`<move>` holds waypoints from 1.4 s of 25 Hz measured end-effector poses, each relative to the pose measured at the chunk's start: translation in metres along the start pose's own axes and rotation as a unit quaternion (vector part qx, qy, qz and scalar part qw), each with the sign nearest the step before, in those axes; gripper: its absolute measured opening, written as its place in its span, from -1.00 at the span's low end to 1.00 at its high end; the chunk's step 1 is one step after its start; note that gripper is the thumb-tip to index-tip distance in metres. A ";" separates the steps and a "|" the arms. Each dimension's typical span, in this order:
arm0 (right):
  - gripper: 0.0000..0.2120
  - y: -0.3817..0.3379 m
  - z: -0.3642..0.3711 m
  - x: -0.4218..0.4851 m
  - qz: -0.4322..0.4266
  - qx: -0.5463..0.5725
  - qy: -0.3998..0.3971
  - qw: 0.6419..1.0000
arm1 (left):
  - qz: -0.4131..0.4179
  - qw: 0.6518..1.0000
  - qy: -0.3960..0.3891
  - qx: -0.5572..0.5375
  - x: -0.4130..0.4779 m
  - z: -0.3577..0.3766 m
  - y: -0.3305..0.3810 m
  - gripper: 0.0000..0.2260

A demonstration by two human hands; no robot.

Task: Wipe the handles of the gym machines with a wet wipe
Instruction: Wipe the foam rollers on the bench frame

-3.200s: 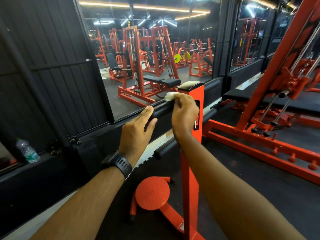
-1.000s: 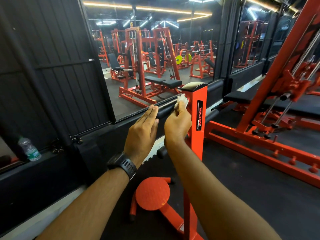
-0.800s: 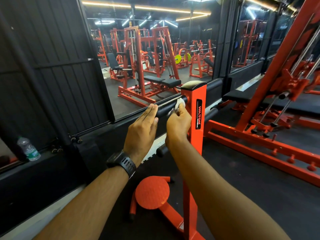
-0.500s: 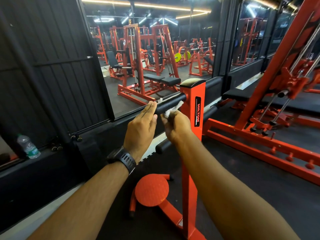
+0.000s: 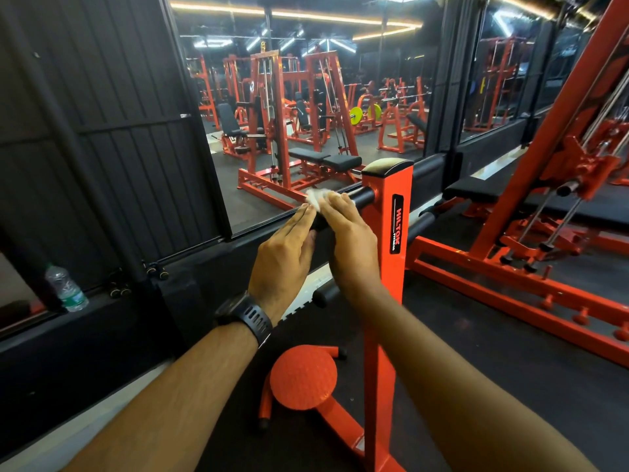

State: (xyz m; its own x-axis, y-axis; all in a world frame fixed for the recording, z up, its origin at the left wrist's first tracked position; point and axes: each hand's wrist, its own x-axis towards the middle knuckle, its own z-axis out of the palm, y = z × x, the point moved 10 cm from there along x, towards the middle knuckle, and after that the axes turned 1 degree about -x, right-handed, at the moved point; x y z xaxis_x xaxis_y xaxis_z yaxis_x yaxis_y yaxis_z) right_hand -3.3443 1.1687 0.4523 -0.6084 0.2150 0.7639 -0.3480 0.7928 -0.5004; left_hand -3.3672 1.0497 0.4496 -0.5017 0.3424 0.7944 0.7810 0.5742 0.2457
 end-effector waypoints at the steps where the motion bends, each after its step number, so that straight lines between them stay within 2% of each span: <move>1: -0.51 -0.002 0.005 0.007 -0.077 -0.081 -0.033 0.993 | 0.000 1.000 0.000 0.001 0.000 0.000 0.000 -0.60; 3: -0.51 0.000 0.011 0.014 -0.160 -0.153 -0.066 0.973 | -0.004 1.000 0.002 0.000 0.000 0.000 0.000 -0.60; 7: -0.44 0.000 0.005 0.017 -0.237 -0.221 -0.104 0.940 | -0.012 1.000 0.008 -0.006 -0.001 0.003 -0.003 -0.59; 10: -0.42 0.009 -0.001 0.039 -0.180 -0.230 -0.127 0.948 | -0.005 1.000 0.019 -0.006 -0.002 0.003 -0.002 -0.61; 14: -0.43 0.000 0.011 0.040 -0.245 -0.240 -0.185 0.921 | 0.000 1.000 0.026 -0.003 -0.002 0.004 0.000 -0.61; 17: -0.51 0.009 0.004 0.064 -0.184 -0.267 -0.205 0.923 | -0.011 1.000 0.029 -0.003 -0.004 0.004 0.000 -0.62; 21: -0.52 0.005 0.006 0.068 -0.197 -0.289 -0.235 0.907 | 0.000 0.999 0.036 -0.012 -0.004 0.002 -0.001 -0.62; 25: -0.56 0.023 -0.003 0.073 -0.132 -0.283 -0.192 0.930 | 0.008 0.999 0.044 -0.006 -0.004 0.001 0.002 -0.63; 26: -0.58 0.021 -0.004 0.069 -0.116 -0.245 -0.174 0.947 | 0.007 0.999 0.048 -0.007 -0.003 0.001 0.002 -0.62; 28: -0.62 0.025 -0.019 0.058 -0.008 -0.090 -0.081 0.993 | 0.001 0.998 0.056 -0.012 -0.004 0.001 0.000 -0.63; 30: -0.63 0.029 -0.023 0.037 0.068 -0.003 -0.010 0.998 | -0.003 0.998 0.059 -0.016 -0.005 0.002 0.000 -0.62; 33: -0.56 0.021 -0.003 0.019 0.074 -0.006 0.006 0.997 | 0.002 0.998 0.059 -0.011 -0.003 0.000 0.000 -0.62; 35: -0.52 0.023 -0.002 0.012 0.131 0.018 0.033 0.991 | 0.004 0.998 0.055 -0.004 -0.004 -0.001 0.002 -0.62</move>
State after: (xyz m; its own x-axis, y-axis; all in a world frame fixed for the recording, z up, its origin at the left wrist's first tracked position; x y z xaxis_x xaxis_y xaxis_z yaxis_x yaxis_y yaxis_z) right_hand -3.3583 1.1904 0.4508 -0.6338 0.4479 0.6307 -0.2102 0.6849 -0.6977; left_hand -3.3633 1.0488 0.4474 -0.4520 0.2637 0.8521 0.7881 0.5655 0.2431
